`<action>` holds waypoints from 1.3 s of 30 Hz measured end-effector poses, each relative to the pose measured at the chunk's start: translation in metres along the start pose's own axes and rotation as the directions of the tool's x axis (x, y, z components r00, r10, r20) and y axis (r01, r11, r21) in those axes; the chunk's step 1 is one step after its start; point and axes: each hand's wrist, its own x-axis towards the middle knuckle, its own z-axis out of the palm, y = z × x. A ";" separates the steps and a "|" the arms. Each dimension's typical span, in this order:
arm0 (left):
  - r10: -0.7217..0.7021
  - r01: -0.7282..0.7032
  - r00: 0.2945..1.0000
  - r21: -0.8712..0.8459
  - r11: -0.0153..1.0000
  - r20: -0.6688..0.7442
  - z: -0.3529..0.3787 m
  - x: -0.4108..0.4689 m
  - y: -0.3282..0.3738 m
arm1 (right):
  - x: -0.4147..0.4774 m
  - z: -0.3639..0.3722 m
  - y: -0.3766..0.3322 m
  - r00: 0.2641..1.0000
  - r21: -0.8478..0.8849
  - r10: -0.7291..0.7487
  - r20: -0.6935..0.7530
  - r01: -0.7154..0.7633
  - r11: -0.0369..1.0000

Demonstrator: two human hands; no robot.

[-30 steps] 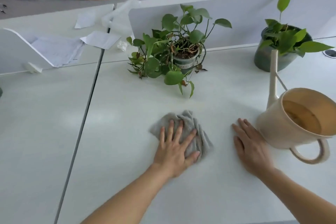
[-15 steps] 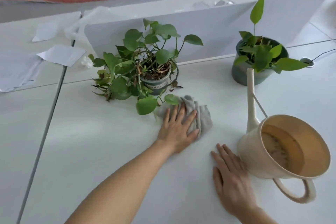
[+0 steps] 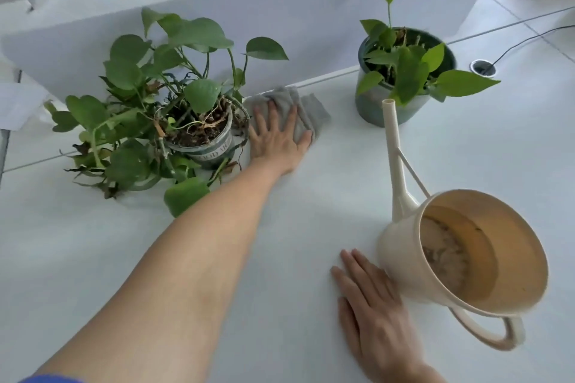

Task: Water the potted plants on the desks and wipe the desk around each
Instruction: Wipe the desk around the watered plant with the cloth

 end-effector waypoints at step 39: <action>0.271 -0.266 0.962 0.099 0.959 -0.043 0.062 -0.321 -0.058 | -0.003 -0.004 -0.002 0.996 -0.015 0.072 0.061 -0.071 0.997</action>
